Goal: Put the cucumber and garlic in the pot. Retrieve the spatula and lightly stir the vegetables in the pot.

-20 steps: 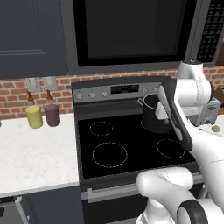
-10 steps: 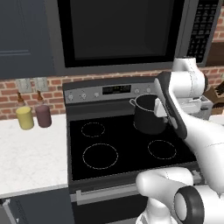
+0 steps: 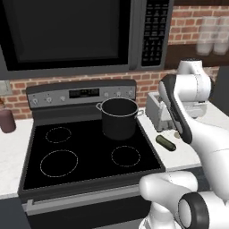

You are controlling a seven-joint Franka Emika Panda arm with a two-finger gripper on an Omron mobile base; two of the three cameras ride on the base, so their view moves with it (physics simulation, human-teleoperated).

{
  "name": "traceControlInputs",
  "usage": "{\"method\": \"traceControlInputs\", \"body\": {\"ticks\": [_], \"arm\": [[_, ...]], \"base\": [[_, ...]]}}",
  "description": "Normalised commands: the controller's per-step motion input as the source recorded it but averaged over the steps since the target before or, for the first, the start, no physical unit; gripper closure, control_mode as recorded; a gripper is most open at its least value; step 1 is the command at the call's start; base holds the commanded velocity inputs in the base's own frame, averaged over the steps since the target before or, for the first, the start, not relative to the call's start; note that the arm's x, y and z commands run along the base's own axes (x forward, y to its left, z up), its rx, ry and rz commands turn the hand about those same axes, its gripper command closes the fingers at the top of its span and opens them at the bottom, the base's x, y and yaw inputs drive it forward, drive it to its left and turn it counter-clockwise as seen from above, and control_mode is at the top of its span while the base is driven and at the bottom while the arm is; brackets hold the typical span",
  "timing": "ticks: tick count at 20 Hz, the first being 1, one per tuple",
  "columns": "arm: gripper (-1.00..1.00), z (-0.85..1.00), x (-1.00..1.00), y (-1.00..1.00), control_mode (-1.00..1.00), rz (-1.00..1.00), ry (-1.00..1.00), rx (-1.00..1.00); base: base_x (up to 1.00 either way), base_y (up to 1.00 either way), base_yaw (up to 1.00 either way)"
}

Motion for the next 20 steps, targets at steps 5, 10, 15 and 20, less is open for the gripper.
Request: {"method": "traceControlInputs", "body": {"ticks": [5, 10, 15, 20], "arm": [[-1.0, 0.0, 0.0, -0.07, -1.0, 0.0, 0.0, 0.0], [-1.0, -0.3, 0.01, -0.57, -1.0, -0.01, 0.0, 0.0], [-1.0, -0.74, 0.45, -0.78, -1.0, 0.0, 0.07, 0.0], [-1.0, -0.84, 0.7, -0.2, -1.0, 0.03, 0.0, 0.0]], "base": [[0.05, -0.21, 0.0], [0.0, 0.0, 0.0], [0.0, 0.0, 0.0], [0.0, 0.0, 0.0]]}}
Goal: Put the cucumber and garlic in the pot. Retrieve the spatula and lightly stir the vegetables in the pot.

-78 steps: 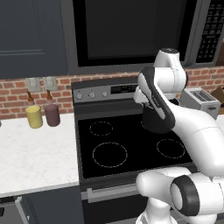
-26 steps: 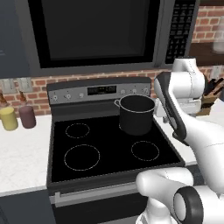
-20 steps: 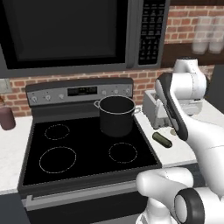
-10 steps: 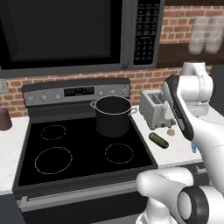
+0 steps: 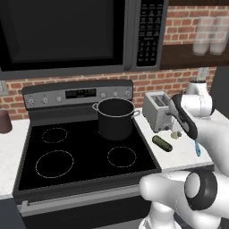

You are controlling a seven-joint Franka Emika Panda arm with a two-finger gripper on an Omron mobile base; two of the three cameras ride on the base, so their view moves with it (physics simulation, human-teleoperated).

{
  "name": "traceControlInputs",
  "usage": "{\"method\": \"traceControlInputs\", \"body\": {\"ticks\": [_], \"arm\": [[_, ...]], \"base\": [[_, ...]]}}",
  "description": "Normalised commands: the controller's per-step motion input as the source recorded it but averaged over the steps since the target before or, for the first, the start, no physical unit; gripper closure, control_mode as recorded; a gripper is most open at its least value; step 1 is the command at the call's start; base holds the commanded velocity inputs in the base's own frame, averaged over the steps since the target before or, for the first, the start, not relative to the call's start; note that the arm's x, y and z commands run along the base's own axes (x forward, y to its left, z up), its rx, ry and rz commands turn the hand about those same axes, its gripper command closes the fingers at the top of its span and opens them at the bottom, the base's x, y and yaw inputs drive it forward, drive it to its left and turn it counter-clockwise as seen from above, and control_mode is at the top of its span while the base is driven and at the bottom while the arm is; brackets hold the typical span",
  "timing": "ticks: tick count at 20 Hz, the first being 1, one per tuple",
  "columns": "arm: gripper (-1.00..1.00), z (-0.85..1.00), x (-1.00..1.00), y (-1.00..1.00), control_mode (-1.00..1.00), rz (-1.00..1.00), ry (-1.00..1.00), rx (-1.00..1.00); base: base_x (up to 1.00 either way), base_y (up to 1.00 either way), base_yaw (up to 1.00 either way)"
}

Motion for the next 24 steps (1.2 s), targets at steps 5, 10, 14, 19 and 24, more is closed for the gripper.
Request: {"method": "traceControlInputs", "body": {"ticks": [5, 10, 14, 19, 24], "arm": [[-1.0, -0.86, 0.62, 0.02, -1.0, 0.12, 0.0, 0.0], [-1.0, -0.68, 0.53, 0.0, -1.0, 0.14, -0.04, 0.0], [-1.0, -0.48, 0.47, 0.01, -1.0, 0.13, -0.09, 0.0], [-1.0, -0.35, 0.33, 0.07, -1.0, 0.13, -0.1, 0.0], [-1.0, -0.41, 0.22, 0.02, -1.0, 0.12, -0.02, 0.0]], "base": [[0.0, 0.0, 0.0], [0.0, 0.0, 0.0], [0.0, 0.0, 0.0], [0.0, 0.0, 0.0], [0.0, 0.0, 0.0]]}}
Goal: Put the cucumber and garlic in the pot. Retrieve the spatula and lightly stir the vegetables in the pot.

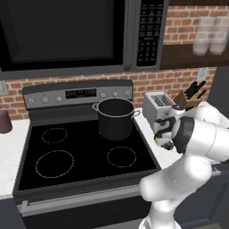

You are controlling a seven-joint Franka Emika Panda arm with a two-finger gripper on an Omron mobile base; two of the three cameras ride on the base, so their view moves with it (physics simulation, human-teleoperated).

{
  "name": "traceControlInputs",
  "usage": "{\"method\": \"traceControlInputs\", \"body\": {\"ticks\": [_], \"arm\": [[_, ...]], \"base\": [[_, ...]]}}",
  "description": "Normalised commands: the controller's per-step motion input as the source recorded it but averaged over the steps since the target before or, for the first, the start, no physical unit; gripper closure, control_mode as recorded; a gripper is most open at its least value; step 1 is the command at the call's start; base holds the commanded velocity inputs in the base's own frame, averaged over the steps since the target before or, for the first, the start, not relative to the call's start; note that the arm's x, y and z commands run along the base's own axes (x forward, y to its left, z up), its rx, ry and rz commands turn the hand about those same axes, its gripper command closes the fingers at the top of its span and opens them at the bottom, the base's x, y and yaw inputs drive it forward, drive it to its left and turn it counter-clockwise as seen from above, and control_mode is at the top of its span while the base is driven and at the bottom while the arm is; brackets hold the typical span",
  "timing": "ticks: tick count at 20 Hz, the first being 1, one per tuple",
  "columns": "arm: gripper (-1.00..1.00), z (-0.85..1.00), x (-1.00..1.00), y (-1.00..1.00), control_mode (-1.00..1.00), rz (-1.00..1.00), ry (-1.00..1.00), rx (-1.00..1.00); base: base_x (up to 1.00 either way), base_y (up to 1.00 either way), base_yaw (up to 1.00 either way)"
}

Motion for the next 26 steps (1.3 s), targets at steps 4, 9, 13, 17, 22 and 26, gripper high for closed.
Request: {"method": "traceControlInputs", "body": {"ticks": [4, 9, 13, 17, 22, 26], "arm": [[-1.0, -0.29, 0.0, 0.02, -1.0, 0.1, 0.0, 0.0], [-1.0, -0.19, -0.01, 0.06, -1.0, 0.07, 0.0, 0.0], [-1.0, 0.0, -0.32, 0.3, -1.0, 0.04, 0.0, 0.0], [1.0, 0.0, -0.54, 0.4, -1.0, 0.02, 0.0, 0.0], [1.0, 0.04, -0.37, 0.34, -1.0, 0.0, 0.01, -0.01], [1.0, 0.77, -0.23, 0.06, -1.0, 0.0, -0.01, 0.0]], "base": [[0.0, 0.0, 0.0], [0.0, 0.0, 0.0], [0.0, 0.0, 0.0], [0.0, 0.0, 0.0], [0.0, 0.0, 0.0], [0.0, 0.0, 0.0]]}}
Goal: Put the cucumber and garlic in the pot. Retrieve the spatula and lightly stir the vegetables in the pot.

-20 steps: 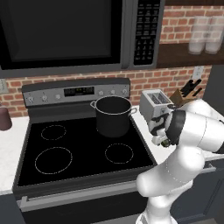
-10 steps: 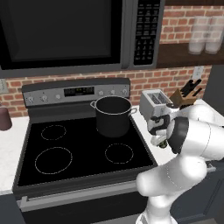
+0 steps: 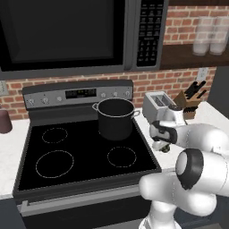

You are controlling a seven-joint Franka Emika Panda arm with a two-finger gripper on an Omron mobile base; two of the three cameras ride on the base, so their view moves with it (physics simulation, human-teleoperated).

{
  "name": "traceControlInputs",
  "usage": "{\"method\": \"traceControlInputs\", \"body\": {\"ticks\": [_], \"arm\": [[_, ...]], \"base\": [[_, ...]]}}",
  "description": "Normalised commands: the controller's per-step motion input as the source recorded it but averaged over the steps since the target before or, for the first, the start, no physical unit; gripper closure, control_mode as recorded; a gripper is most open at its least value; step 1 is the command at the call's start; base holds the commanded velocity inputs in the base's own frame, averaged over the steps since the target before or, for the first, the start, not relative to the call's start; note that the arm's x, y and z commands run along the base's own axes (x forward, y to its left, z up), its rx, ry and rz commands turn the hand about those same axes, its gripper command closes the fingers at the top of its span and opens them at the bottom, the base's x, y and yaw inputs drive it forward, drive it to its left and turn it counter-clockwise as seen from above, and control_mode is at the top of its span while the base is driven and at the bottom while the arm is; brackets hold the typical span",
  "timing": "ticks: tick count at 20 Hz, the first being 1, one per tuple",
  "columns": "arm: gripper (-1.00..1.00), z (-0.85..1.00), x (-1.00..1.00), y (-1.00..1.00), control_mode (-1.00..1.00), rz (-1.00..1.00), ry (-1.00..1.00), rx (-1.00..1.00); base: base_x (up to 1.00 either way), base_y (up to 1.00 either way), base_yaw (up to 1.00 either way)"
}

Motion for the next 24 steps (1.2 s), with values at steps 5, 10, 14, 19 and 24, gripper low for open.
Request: {"method": "traceControlInputs", "body": {"ticks": [5, 10, 14, 19, 24], "arm": [[1.0, 1.0, -0.22, 0.1, -1.0, 0.12, -0.04, -0.04], [1.0, 1.0, -0.19, 0.29, -1.0, 0.31, -0.01, -0.24], [1.0, 1.0, -0.1, 0.38, -1.0, 0.44, 0.0, -0.35], [1.0, 1.0, 0.0, 0.29, -1.0, 0.51, 0.03, -0.35], [1.0, 0.84, 0.18, 0.33, -1.0, 0.42, 0.22, -0.35]], "base": [[0.0, 0.0, 0.0], [0.0, 0.0, 0.0], [0.0, 0.0, 0.0], [0.0, 0.0, 0.0], [0.0, 0.0, 0.0]]}}
